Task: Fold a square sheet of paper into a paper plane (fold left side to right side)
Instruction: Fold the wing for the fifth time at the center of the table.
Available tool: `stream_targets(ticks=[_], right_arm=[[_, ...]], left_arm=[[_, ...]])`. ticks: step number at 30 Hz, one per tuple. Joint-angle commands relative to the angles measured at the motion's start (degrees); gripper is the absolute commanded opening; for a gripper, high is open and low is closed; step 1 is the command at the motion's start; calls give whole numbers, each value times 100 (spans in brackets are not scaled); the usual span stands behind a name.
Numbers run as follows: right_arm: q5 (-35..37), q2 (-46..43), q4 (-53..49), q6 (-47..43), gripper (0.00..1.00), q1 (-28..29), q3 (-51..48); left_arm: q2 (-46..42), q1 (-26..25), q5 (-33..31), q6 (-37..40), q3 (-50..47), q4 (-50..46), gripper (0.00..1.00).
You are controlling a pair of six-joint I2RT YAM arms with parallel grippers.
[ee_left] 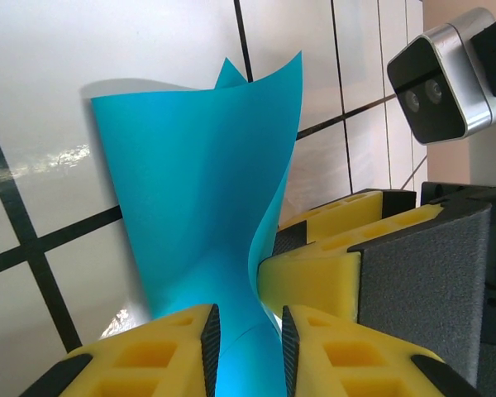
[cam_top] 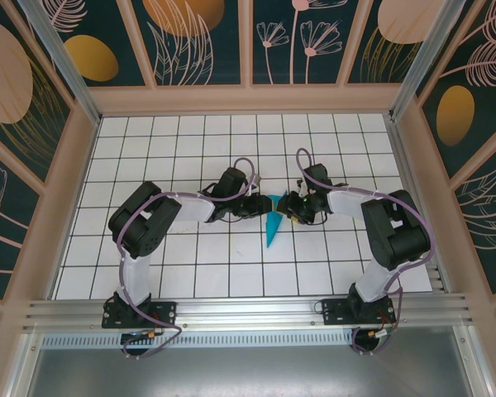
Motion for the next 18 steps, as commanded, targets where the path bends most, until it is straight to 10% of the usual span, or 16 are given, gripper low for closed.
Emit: stream_targets(ticks=[1, 18], right_arm=[[88, 457, 141, -159, 48, 198, -41], [54, 489, 154, -146, 48, 221, -34]], left_arm=[[-91, 26, 19, -96, 28, 214, 29], [85, 25, 116, -145, 110, 280, 29]])
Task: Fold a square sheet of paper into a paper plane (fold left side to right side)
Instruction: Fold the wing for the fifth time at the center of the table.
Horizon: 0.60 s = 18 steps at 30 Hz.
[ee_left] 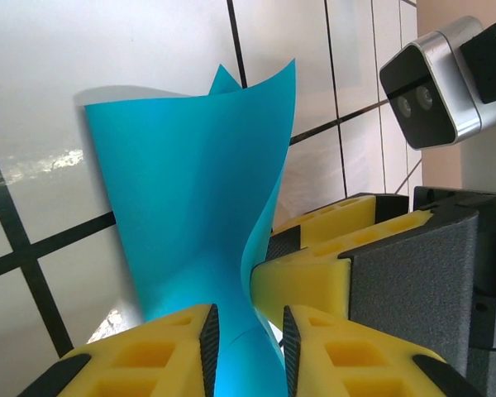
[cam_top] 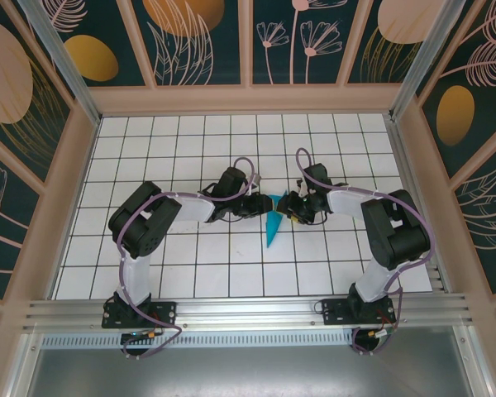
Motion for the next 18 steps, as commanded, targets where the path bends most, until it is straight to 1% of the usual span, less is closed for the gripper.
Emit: stream_targets(ticks=[1, 12, 18], right_arm=[[55, 479, 191, -119, 48, 221, -56], [29, 512, 176, -131, 48, 241, -19], [18, 543, 180, -137, 48, 250, 11]], left_arm=[[88, 24, 111, -65, 112, 200, 29], [248, 15, 190, -79, 244, 217, 26], [335, 17, 239, -85, 280, 218, 20]])
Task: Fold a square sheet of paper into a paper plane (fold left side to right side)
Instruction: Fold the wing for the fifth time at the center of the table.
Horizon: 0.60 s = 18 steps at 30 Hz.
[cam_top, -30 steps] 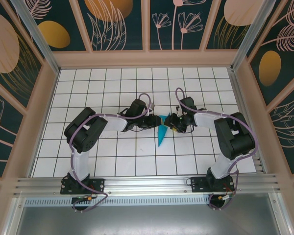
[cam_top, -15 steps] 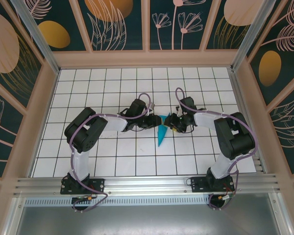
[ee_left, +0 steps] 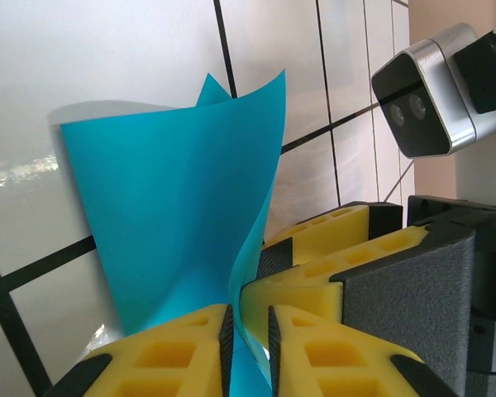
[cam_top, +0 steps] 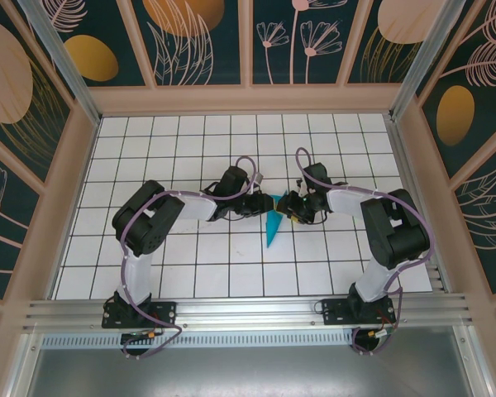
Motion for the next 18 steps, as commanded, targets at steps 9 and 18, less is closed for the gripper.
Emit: stream_targets(ticks=[9, 18], right_arm=[[33, 492, 258, -153, 48, 243, -54], [137, 177, 258, -259, 51, 235, -101]], left_arm=[[135, 22, -102, 164, 162, -184, 8], [205, 64, -248, 524, 294, -441, 2]])
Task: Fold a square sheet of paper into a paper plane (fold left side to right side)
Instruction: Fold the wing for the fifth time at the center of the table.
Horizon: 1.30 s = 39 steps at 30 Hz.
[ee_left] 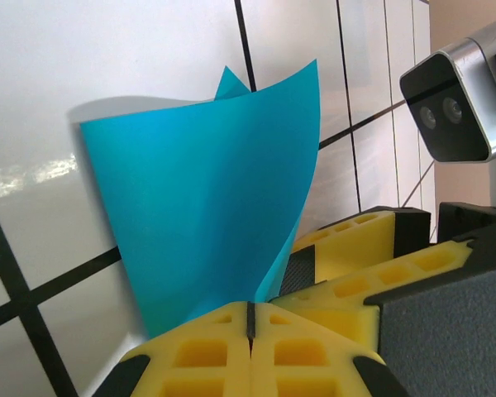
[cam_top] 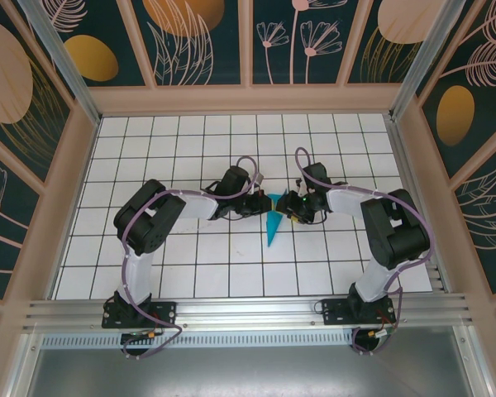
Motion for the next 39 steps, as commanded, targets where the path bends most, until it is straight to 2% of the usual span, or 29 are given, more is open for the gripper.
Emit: stream_targets(ticks=[1, 6, 10, 17, 21, 24, 26, 33, 36, 39], right_arm=[[138, 146, 276, -194, 52, 206, -125], [201, -181, 263, -306, 55, 139, -227], [-47, -500, 401, -368, 56, 57, -433], [-703, -956, 918, -226, 46, 39, -832], [-819, -1211, 1166, -26, 45, -47, -1098], [-34, -1460, 685, -82, 46, 79, -1034], [724, -1617, 198, -109, 49, 366, -837], [2425, -1693, -626, 606, 50, 1433, -502], [2868, -1531, -707, 975, 51, 1891, -440], [2989, -1227, -690, 1168, 51, 2129, -321]], left_arm=[[138, 81, -96, 321, 157, -187, 2], [165, 147, -90, 519, 164, -197, 2], [181, 180, -53, 617, 163, -164, 1], [263, 232, -56, 659, 154, -124, 0], [263, 259, -57, 654, 128, -85, 0], [271, 261, -46, 630, 139, -67, 0], [274, 261, -35, 600, 128, -40, 0], [253, 255, -32, 583, 112, -23, 0], [258, 261, -22, 575, 119, -19, 0], [268, 258, -3, 556, 119, -5, 0]])
